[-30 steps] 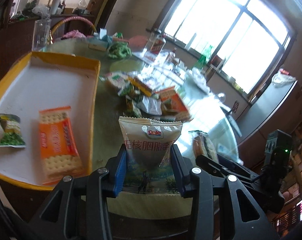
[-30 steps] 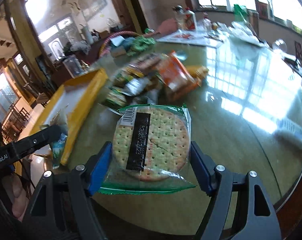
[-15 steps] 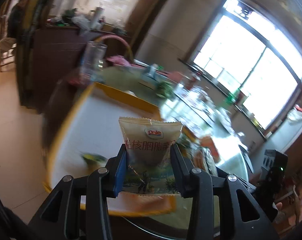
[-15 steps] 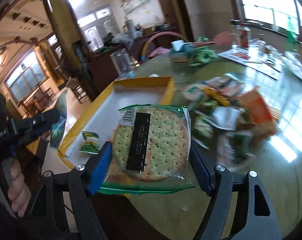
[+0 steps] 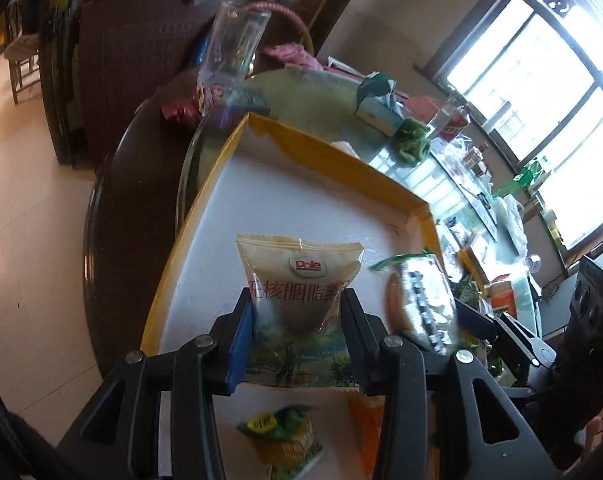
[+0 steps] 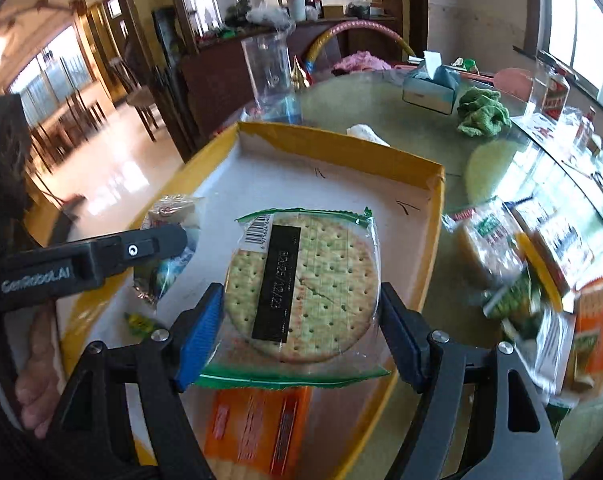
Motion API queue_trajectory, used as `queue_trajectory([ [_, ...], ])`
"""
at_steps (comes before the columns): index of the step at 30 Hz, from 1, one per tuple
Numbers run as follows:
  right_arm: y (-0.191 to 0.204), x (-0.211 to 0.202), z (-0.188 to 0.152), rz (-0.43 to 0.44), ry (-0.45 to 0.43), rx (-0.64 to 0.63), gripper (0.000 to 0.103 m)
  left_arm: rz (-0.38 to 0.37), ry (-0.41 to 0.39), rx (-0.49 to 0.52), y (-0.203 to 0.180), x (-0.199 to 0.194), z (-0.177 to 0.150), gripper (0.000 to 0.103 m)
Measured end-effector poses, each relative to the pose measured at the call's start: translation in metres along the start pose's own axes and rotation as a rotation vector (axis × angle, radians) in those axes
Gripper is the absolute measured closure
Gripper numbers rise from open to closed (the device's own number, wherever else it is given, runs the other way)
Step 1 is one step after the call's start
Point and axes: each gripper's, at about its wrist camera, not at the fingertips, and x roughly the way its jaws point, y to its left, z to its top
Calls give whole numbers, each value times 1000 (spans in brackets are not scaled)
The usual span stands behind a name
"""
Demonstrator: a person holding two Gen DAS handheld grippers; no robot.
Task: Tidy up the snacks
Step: 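Carry both packets into the yellow tray and open both grippers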
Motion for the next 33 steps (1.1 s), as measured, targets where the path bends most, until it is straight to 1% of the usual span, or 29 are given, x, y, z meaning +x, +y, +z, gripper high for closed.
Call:
queue_trajectory([
  [4, 5, 18, -1, -38, 51, -29, 27, 66, 45, -1, 1, 12, 1, 56],
  [6, 5, 22, -2, -30, 81, -31, 27, 98, 66, 30, -1, 15, 0, 55],
  [7, 5, 23, -1, -28, 82, -30, 26, 109, 64, 52, -6, 16, -1, 49],
  [8, 5, 23, -1, -37, 83, -34, 26, 113, 71, 66, -7, 16, -3, 39],
  [10, 6, 24, -1, -65, 88, -57, 20, 109, 77, 71, -7, 16, -4, 35],
  [12, 6, 21, -2, -59, 72, -55, 20, 106, 67, 50, -4, 10, -3, 33],
  [14, 4, 12, -3, -40, 37, -30, 17, 79, 32, 14, -2, 1, -3, 24],
  [15, 2, 6, -4, -32, 16, -13, 17, 72, 7, 4, -1, -5, -4, 23],
  [17, -1, -7, -8, -12, -29, 15, 16, 85, -30, 7, -3, -15, -11, 23],
  [19, -5, -22, -14, 30, -74, 45, 15, 87, -39, 7, -6, -21, -17, 23],
  [22, -13, -45, -25, 95, -135, 97, 15, 39, -63, -33, -6, -34, -32, 23],
  [24, -20, -58, -34, 127, -163, 126, 15, 74, -104, -48, -8, -46, -42, 23],
  [25, -23, -65, -40, 139, -173, 142, 15, 106, -141, -43, -13, -53, -49, 23],
  [27, -30, -78, -52, 165, -196, 164, 15, 141, -172, -22, -24, -63, -59, 23],
  [30, -41, -90, -71, 181, -228, 191, 15, 83, -175, 1, -43, -76, -74, 23],
  [33, -59, -95, -90, 198, -224, 241, 15, 98, -186, 53, -68, -82, -84, 23],
])
